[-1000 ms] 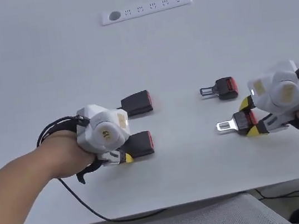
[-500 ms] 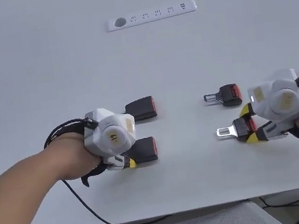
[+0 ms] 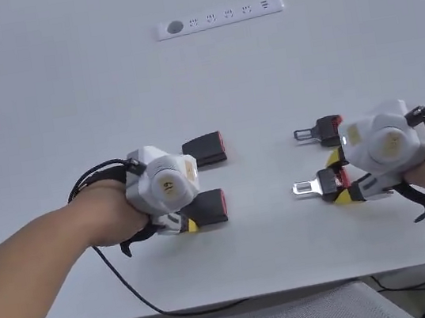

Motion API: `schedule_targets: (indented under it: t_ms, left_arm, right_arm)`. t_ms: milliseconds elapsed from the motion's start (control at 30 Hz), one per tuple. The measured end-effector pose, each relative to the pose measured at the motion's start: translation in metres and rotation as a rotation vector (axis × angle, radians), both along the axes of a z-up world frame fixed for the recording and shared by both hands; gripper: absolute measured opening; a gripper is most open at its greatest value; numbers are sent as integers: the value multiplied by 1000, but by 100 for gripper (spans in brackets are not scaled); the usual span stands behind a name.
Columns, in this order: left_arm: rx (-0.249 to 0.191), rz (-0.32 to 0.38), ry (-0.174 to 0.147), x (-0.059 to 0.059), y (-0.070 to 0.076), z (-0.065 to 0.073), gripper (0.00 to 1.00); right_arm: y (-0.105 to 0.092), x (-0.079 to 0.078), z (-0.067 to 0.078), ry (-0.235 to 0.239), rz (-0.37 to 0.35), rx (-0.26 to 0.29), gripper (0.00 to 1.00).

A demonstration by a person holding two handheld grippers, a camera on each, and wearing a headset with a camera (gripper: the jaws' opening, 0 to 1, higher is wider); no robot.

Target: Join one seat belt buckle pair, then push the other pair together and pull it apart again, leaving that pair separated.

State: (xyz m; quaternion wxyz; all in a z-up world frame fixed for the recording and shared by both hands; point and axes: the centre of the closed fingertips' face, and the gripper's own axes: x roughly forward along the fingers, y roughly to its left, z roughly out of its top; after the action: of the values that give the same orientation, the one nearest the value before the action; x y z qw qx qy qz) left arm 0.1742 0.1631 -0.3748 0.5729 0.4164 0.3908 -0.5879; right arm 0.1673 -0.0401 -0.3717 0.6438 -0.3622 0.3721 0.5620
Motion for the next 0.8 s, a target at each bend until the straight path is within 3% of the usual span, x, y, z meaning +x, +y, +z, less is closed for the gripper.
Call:
schedule_targets:
  t_ms: [300,800]
  left_arm:
    - [8,1,4,-1,0,0,33]
    - [5,-1,7,-1,0,0,33]
  right_arm:
    - [14,2,0,-1,-11,30,34]
    - [58,3,1,2,-2,96,33]
